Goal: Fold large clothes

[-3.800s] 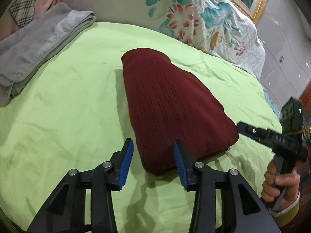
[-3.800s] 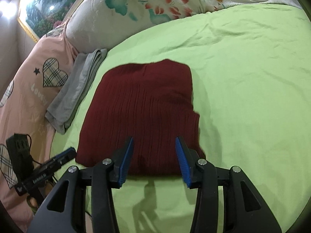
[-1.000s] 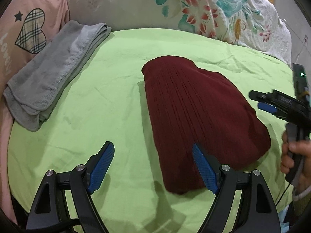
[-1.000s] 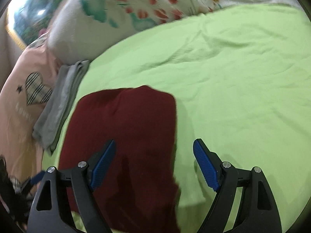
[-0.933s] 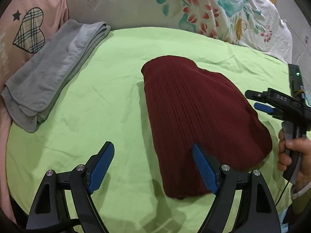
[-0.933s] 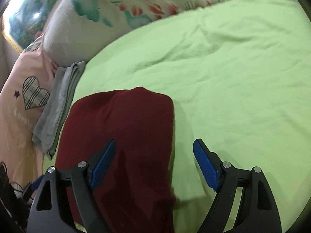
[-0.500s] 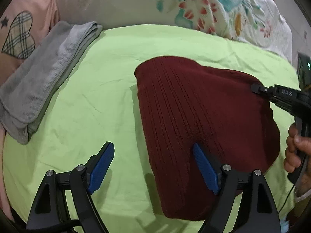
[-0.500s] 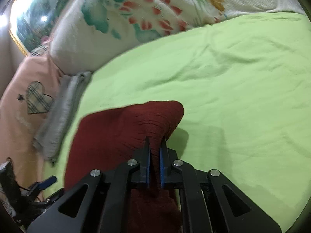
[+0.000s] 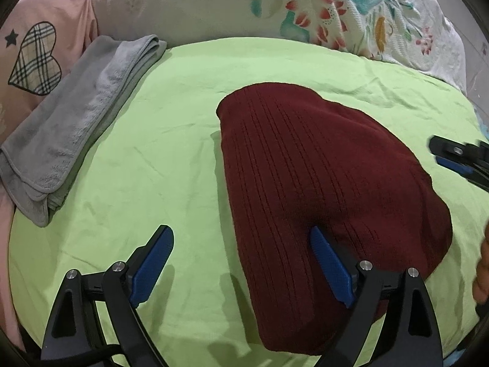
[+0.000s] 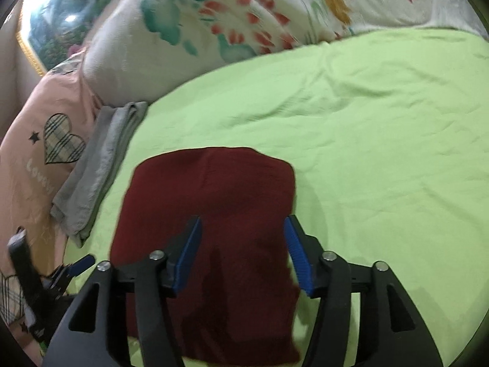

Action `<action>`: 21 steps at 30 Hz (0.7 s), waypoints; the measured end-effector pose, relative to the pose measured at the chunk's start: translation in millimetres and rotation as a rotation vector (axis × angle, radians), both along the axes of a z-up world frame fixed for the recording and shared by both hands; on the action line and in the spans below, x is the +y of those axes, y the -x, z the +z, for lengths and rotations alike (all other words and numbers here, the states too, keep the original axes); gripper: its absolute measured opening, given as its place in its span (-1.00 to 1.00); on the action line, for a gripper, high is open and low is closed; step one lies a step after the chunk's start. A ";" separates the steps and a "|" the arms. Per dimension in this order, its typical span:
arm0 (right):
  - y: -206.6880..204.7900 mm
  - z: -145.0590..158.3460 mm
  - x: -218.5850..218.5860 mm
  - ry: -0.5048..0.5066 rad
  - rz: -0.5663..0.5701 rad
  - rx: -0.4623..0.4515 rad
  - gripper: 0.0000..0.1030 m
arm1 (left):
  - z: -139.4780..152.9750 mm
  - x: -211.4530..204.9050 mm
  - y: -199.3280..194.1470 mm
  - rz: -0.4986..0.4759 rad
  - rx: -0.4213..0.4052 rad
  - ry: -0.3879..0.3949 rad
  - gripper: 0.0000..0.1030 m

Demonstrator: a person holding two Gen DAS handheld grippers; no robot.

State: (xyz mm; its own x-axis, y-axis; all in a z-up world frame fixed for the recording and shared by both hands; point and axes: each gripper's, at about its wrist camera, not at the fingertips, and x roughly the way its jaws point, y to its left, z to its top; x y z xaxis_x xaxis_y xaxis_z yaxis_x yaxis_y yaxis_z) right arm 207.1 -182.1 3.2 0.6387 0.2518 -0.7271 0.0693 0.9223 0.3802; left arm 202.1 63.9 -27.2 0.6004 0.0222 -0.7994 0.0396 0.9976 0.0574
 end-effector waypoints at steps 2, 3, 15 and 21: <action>13.5 6.5 5.5 -0.011 0.019 -0.009 0.18 | -1.7 0.6 0.7 0.005 -0.007 -0.005 0.81; 16.4 8.2 8.6 -0.015 0.027 -0.012 0.22 | -2.4 1.1 0.7 0.008 -0.009 -0.008 0.83; 72.5 18.8 22.9 -0.024 0.064 -0.007 0.38 | 17.9 11.0 38.8 0.031 -0.034 0.014 0.83; 96.0 21.2 33.6 0.034 0.110 -0.003 0.51 | 14.2 23.9 75.7 0.063 0.003 0.088 0.83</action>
